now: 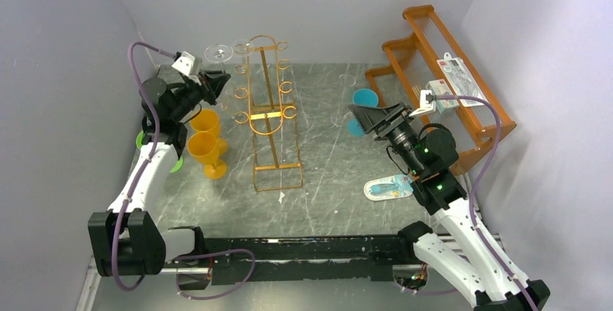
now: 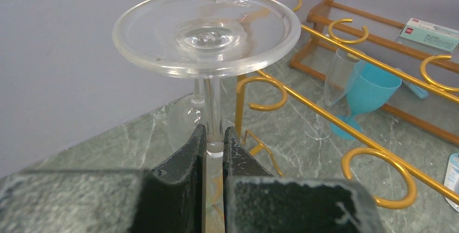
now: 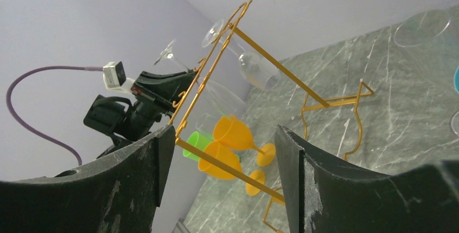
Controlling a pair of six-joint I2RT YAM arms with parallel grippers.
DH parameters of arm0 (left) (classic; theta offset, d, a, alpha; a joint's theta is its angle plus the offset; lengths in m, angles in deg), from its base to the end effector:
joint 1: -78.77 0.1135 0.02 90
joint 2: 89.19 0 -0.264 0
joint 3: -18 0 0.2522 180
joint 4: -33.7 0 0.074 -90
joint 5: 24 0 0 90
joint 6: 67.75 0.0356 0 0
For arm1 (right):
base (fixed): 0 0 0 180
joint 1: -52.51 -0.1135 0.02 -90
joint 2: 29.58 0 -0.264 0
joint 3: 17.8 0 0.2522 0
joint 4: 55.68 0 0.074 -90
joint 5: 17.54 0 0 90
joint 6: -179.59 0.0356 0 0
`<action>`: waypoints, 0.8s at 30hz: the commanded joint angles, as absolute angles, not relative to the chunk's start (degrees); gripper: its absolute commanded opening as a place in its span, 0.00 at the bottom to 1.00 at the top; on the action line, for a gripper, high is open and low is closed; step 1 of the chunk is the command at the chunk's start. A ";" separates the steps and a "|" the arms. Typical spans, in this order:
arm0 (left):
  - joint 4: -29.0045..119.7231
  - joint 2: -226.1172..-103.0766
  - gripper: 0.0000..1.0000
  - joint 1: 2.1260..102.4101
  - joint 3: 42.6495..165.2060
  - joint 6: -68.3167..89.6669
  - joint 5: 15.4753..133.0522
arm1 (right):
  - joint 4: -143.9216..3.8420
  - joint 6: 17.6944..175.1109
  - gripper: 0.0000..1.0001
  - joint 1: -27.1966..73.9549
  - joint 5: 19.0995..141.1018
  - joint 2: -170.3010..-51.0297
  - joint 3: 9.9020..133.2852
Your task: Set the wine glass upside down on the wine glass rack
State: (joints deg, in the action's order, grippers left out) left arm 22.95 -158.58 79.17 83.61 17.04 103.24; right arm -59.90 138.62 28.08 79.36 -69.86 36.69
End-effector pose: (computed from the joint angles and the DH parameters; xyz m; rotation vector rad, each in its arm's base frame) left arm 0.2805 -0.0196 0.3564 0.4634 1.4235 -0.5373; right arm 0.1537 0.0745 0.3651 0.2134 1.4825 1.1368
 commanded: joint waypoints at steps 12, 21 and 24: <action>14.21 -162.75 0.05 75.80 82.48 17.99 106.61 | -60.17 138.81 0.71 28.24 79.66 -68.81 35.79; 13.89 -163.21 0.05 75.34 82.06 18.43 107.28 | -59.88 139.15 0.71 28.24 79.92 -68.89 35.51; 14.15 -162.94 0.05 75.33 81.74 18.88 107.42 | -59.73 139.23 0.72 28.23 80.09 -69.05 35.51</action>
